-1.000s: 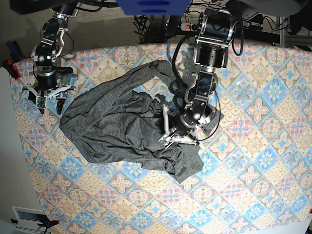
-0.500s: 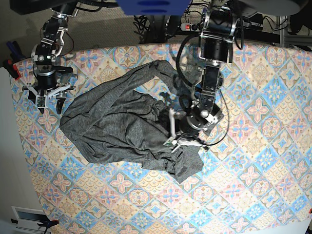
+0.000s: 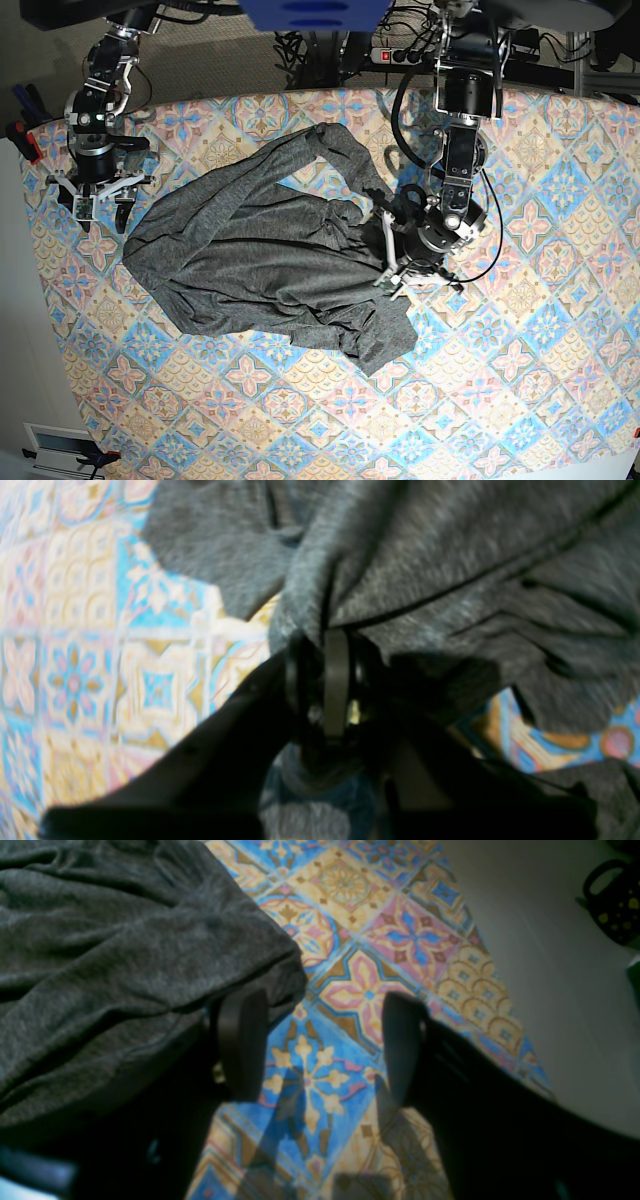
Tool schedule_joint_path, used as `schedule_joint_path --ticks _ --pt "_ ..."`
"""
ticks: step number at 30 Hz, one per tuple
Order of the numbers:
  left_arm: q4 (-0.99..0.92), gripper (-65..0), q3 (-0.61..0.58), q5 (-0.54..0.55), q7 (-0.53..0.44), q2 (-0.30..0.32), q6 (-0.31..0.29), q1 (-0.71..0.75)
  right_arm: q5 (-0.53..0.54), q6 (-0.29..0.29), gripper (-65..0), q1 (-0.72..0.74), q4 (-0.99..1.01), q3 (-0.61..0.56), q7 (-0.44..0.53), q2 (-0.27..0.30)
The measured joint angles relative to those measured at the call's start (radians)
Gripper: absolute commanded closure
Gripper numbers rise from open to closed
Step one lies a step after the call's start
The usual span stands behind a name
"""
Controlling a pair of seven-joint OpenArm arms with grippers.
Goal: Layout the t-shirt on the table in an organized manner, then fold the t-shirt properly
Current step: 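Drag the held fabric away from the right gripper to flatten the shirt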
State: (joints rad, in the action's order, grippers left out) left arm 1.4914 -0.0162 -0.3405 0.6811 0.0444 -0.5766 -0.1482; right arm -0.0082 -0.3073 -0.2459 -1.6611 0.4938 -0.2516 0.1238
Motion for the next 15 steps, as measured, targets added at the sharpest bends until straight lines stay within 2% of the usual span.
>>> schedule_joint_path --ticks 4,8,15 --pt "0.000 -3.4 0.030 0.000 0.001 0.009 -0.002 0.008 0.000 0.000 -35.0 0.000 0.000 0.000 0.001 0.001" --pt "0.008 -3.4 0.033 0.014 0.001 0.054 0.000 0.021 0.000 0.000 -35.0 0.000 0.001 0.000 0.000 0.002" --pt "0.157 -3.4 0.029 0.075 0.008 0.120 -0.002 0.126 0.000 0.000 -35.0 0.000 0.002 0.000 0.001 0.001"
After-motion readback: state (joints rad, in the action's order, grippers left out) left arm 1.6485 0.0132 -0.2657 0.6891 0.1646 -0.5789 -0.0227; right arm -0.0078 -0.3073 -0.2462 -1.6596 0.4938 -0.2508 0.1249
